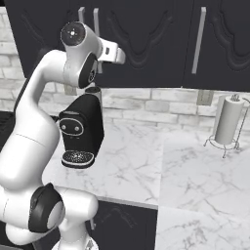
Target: Open the cabinet, pick the kettle from the cabinet, and place it in the sink.
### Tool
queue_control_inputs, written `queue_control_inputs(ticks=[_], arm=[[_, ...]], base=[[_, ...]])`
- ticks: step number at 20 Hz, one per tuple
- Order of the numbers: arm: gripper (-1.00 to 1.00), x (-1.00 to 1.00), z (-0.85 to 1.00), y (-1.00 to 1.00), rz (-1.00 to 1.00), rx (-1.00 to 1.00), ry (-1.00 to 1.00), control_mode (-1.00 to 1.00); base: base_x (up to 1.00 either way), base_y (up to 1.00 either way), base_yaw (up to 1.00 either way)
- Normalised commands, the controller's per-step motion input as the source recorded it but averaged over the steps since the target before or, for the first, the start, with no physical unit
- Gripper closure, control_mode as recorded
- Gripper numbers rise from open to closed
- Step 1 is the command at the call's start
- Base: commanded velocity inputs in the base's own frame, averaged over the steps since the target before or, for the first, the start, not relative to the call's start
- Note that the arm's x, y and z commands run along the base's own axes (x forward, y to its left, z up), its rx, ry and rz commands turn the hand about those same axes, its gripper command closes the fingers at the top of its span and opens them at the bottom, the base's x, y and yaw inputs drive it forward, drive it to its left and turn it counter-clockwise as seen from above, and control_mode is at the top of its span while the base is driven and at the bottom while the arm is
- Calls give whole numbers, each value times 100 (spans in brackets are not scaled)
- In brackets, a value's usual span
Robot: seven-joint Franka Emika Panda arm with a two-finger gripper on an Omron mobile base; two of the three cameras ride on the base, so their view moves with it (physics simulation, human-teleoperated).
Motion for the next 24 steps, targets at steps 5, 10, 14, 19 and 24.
queue_control_inputs(ticks=[5,10,14,19,24], arm=[[100,-41,-4,-50,8,2,0,-100],[100,-44,-4,-57,8,5,0,-100],[100,-45,-2,-59,4,5,0,-100],[100,-44,-2,-60,2,5,0,-100],[100,-42,-1,-62,3,4,0,-100]], base=[[0,0,0],[0,0,0],[0,0,0],[0,0,0],[0,0,0]])
